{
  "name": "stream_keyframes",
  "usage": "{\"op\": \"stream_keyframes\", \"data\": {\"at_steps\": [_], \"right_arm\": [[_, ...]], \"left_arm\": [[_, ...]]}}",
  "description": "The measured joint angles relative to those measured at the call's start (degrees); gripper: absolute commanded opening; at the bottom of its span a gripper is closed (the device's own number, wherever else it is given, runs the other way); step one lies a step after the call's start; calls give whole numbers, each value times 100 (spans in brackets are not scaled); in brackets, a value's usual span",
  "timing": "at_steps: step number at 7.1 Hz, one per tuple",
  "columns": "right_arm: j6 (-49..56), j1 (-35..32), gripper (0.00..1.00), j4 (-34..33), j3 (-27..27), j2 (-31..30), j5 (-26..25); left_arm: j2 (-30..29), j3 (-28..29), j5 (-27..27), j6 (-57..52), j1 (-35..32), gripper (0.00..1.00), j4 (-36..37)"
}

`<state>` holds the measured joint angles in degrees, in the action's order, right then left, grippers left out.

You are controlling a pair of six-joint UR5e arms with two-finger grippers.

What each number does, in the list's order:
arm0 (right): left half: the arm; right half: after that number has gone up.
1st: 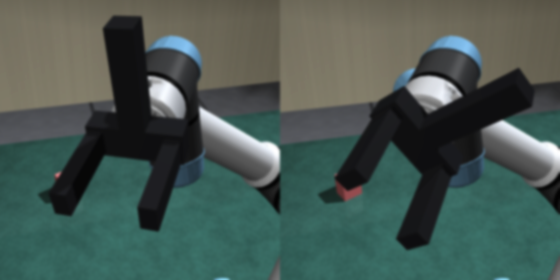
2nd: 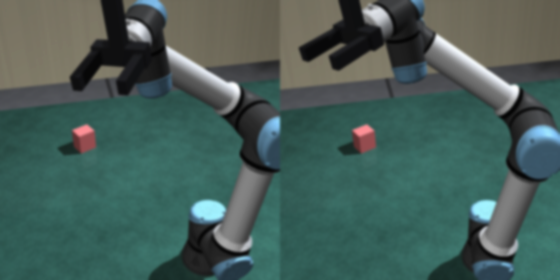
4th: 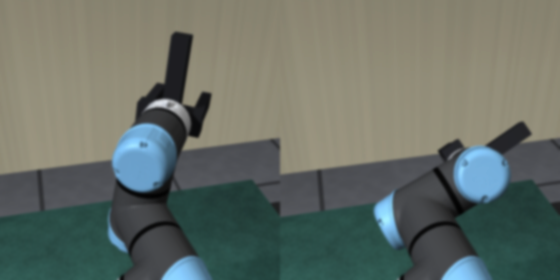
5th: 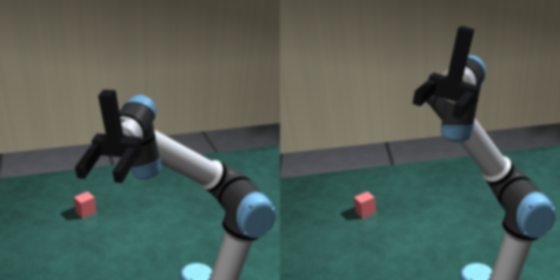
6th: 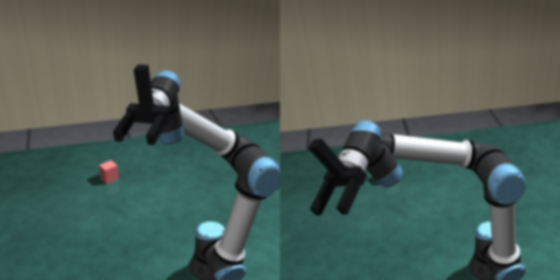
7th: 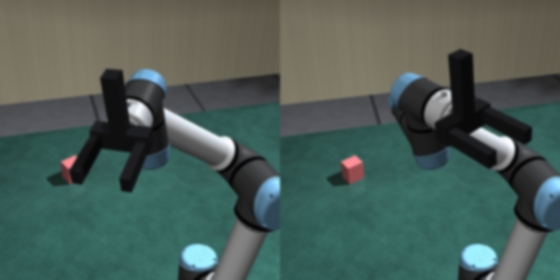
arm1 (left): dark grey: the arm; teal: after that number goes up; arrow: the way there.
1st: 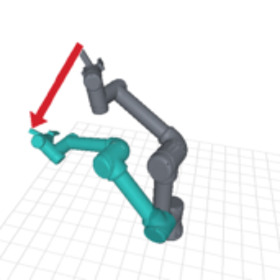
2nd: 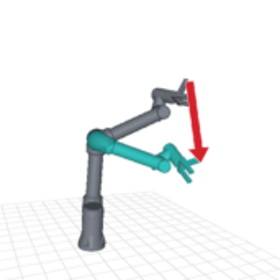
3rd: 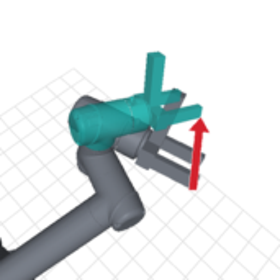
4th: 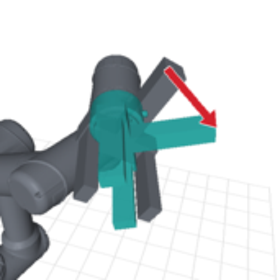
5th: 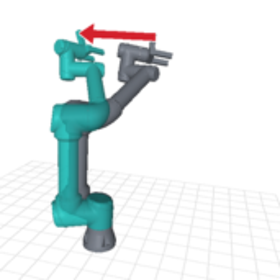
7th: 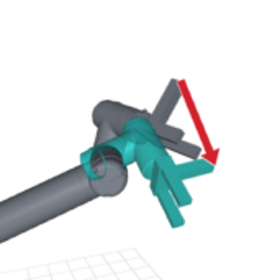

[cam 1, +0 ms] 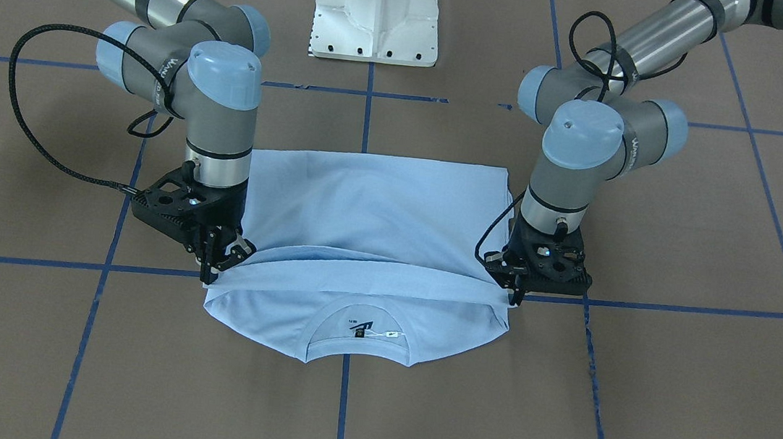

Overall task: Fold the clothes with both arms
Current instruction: 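Lay the hem down near the collar and open both grippers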

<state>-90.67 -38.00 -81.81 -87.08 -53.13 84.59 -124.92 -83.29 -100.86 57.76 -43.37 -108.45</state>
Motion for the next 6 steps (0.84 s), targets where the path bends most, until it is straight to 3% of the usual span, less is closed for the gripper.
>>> {"op": "stream_keyframes", "data": {"at_steps": [6], "right_arm": [[12, -102, 0, 37, 72, -45, 23]], "left_arm": [[-24, 77, 8, -1, -33, 0, -81]]}}
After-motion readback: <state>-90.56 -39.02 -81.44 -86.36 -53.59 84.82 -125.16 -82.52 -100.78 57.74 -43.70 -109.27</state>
